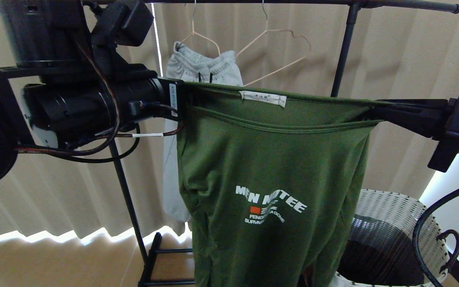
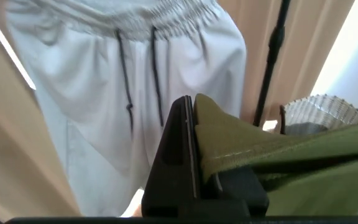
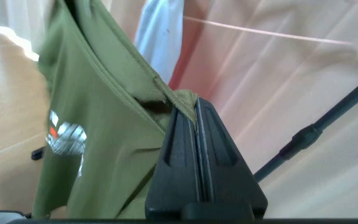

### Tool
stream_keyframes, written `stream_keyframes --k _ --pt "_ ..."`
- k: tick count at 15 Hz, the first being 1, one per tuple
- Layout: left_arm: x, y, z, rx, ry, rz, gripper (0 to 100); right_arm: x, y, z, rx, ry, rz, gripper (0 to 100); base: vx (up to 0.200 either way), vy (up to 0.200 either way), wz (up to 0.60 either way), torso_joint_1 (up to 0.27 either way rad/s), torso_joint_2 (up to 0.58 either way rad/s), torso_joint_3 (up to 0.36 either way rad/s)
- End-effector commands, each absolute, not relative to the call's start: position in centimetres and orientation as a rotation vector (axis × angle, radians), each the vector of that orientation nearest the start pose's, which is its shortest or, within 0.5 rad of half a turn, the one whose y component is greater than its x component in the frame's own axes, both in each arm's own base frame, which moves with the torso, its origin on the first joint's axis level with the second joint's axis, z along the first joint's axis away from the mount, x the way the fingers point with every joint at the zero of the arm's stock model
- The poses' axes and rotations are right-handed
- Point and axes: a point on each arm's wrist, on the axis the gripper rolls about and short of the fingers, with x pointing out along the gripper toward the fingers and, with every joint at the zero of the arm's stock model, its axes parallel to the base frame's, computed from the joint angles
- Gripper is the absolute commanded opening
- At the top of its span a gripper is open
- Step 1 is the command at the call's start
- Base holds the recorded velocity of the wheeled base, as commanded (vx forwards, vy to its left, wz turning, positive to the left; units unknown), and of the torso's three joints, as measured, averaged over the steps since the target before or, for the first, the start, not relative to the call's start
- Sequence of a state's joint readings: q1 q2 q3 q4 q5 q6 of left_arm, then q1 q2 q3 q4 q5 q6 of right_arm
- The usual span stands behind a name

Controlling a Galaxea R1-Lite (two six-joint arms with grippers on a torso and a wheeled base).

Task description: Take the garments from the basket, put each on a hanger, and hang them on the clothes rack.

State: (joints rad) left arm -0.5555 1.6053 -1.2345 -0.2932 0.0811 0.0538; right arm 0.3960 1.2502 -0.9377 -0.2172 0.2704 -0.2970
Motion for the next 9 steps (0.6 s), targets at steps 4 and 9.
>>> stream_keyframes --k 4,9 --pt "25.8 -15.9 28.6 0.096 0.110 -0.481 0 18.6 7.9 28.9 -0.296 0.012 0.636 0 0.000 0.000 0.00 0.000 0.00 0.000" --pt "22.3 -13.8 28.7 0.120 0.220 -0.526 0 22.9 8.5 28.6 -0.299 -0.002 0.484 0 0.000 0.000 0.00 0.000 0.00 0.000"
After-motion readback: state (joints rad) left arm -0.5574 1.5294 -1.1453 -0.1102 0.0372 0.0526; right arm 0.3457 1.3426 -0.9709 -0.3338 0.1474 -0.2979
